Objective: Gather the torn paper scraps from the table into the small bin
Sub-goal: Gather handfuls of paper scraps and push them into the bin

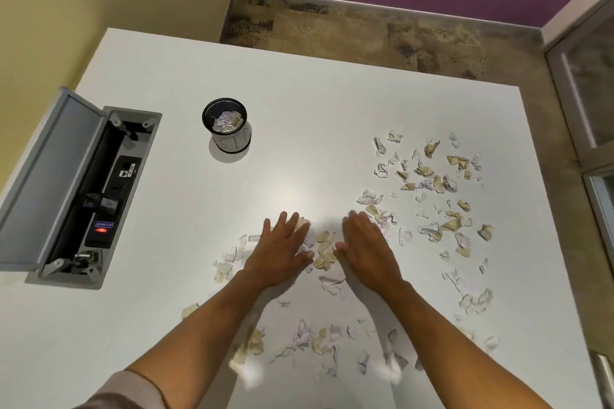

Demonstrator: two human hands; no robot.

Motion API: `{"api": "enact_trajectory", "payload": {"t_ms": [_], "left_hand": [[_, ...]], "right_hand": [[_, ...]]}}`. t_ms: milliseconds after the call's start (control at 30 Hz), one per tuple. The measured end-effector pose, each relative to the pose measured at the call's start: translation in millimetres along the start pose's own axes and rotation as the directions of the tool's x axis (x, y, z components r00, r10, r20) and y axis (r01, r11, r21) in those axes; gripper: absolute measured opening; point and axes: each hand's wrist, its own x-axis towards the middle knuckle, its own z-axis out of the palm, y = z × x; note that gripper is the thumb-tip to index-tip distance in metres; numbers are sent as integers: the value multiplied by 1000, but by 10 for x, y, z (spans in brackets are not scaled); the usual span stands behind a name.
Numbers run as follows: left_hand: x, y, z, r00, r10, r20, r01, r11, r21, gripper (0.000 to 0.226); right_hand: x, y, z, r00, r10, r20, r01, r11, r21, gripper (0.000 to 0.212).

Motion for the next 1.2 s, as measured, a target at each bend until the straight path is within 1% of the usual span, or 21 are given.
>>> {"api": "enact_trajectory", "payload": {"t_ms": [33, 67, 100, 200, 267, 333, 367, 400, 467, 533, 600, 700, 833, 933, 1033, 1133, 1200], "left_hand": [[-12, 39, 27, 1000, 5, 13, -6, 1000, 15, 74], [-27, 79, 53, 1000, 10, 20, -11, 1000, 27, 75], [-50, 118, 81, 1000, 11, 26, -12, 999, 38, 75], [-131, 216, 143, 999, 22, 43, -24, 998, 55, 70], [-200, 259, 130, 997, 65, 37, -67, 997, 46, 64], [-287, 270, 108, 993, 109, -39, -109, 994, -2, 54], [-334, 268, 103, 991, 94, -98, -97, 995, -31, 52], [-381, 264, 100, 988, 41, -151, -49, 998, -50, 53], [-449, 253, 91, 970, -126, -209, 118, 992, -48, 65], [-474, 266, 81, 938, -293, -187, 288, 956, -56, 76], [-455, 300, 80, 921, -367, -135, 362, 930, -57, 82], [-384, 382, 85, 930, -358, -83, 356, 934, -39, 84], [-321, 491, 78, 956, -289, -52, 289, 957, -6, 76], [-344, 534, 102, 972, -224, -71, 228, 973, 42, 59], [-367, 556, 127, 975, -189, -117, 188, 982, -22, 43], [-379, 585, 144, 974, -178, -143, 170, 983, -72, 27], [-389, 595, 151, 971, -183, -152, 170, 981, -94, 23]], "right_hand": [[-33, 6, -8, 997, 76, 5, -76, 997, -4, 69], [-67, 6, 6, 992, 120, 36, -119, 993, -13, 70], [-110, -4, 44, 989, 130, 74, -128, 991, -25, 72], [-265, -67, 203, 986, 68, 154, -61, 997, -53, 71], [-367, -93, 269, 985, 42, 166, -41, 999, -11, 70], [-445, -90, 281, 989, 46, 142, -55, 997, 58, 71], [-486, -83, 265, 991, 61, 119, -70, 995, 72, 71], [-516, -73, 248, 993, 82, 83, -86, 995, 49, 73], [-545, -55, 195, 991, 137, 0, -137, 989, -61, 77], [-538, -72, 124, 977, 213, -11, -213, 971, -107, 81], [-514, -109, 116, 967, 251, 34, -247, 965, -93, 85], [-441, -245, 156, 968, 234, 86, -225, 969, -98, 83], [-385, -456, 212, 973, 192, 129, -181, 979, -90, 62], [-419, -510, 251, 981, 158, 110, -144, 982, -125, 49], [-462, -495, 285, 989, 131, 65, -122, 985, -125, 38], [-487, -480, 298, 994, 102, 29, -98, 988, -123, 32], [-491, -470, 303, 995, 97, 6, -96, 989, -109, 27]]}}
